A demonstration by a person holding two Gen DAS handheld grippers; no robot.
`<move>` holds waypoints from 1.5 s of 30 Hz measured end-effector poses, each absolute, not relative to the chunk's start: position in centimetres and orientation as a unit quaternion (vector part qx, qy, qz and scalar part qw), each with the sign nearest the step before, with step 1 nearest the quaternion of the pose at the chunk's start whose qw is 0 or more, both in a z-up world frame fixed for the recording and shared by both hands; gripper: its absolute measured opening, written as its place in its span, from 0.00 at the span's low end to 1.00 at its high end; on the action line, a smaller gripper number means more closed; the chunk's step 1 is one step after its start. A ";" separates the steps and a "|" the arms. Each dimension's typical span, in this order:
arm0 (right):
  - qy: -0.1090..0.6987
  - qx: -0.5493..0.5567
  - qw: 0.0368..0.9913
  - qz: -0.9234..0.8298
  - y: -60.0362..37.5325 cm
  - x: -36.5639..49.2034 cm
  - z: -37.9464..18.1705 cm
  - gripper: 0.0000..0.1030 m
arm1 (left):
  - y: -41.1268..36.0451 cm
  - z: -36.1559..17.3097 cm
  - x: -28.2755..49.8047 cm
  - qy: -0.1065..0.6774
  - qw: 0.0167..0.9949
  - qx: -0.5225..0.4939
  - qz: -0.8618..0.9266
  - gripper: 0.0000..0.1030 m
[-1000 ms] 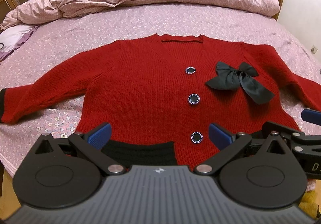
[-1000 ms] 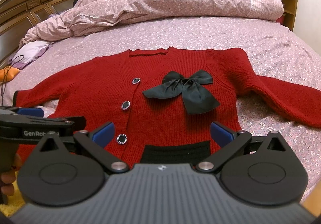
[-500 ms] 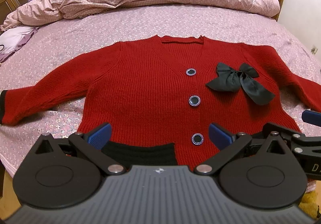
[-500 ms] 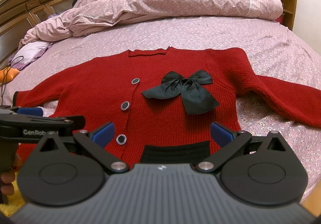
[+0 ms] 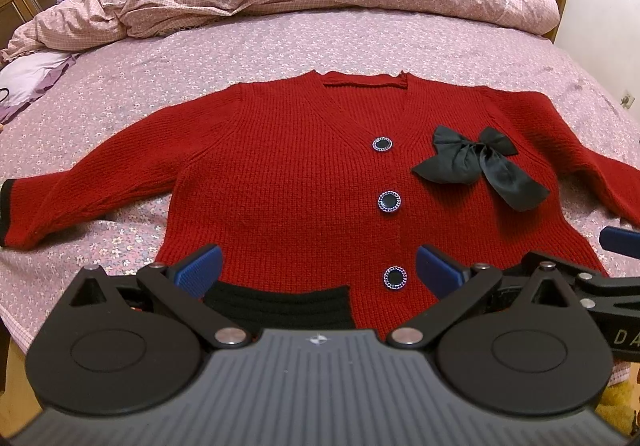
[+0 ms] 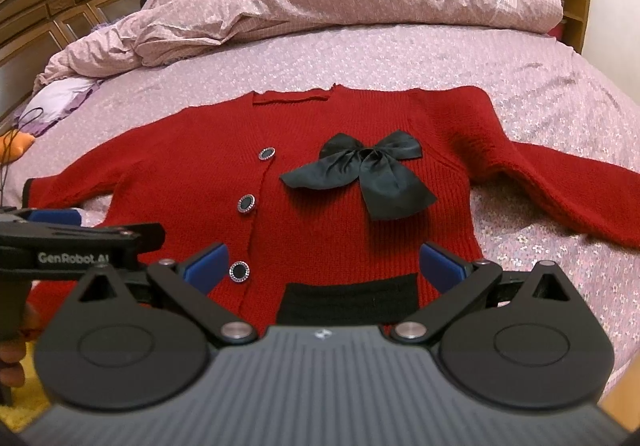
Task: Fold small clothes
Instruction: 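Move the right tool to the black-cuffed sleeve nearest it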
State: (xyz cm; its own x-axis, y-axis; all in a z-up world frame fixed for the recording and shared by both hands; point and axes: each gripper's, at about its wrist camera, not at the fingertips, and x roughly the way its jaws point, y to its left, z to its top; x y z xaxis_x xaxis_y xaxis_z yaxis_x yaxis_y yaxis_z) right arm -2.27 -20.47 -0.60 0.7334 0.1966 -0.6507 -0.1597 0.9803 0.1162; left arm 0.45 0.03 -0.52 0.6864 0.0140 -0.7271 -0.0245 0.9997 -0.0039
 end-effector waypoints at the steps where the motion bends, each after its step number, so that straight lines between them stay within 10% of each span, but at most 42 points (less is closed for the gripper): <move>1: 0.353 0.026 0.931 0.096 -20.5 -2.3 -0.6 1.00 | 0.0 -0.5 0.4 0.396 0.918 -0.007 0.011 1.00; 45: 0.365 0.076 0.928 0.010 -27.7 2.1 -2.7 1.00 | 2.9 -2.5 6.4 0.437 0.897 -0.021 0.057 1.00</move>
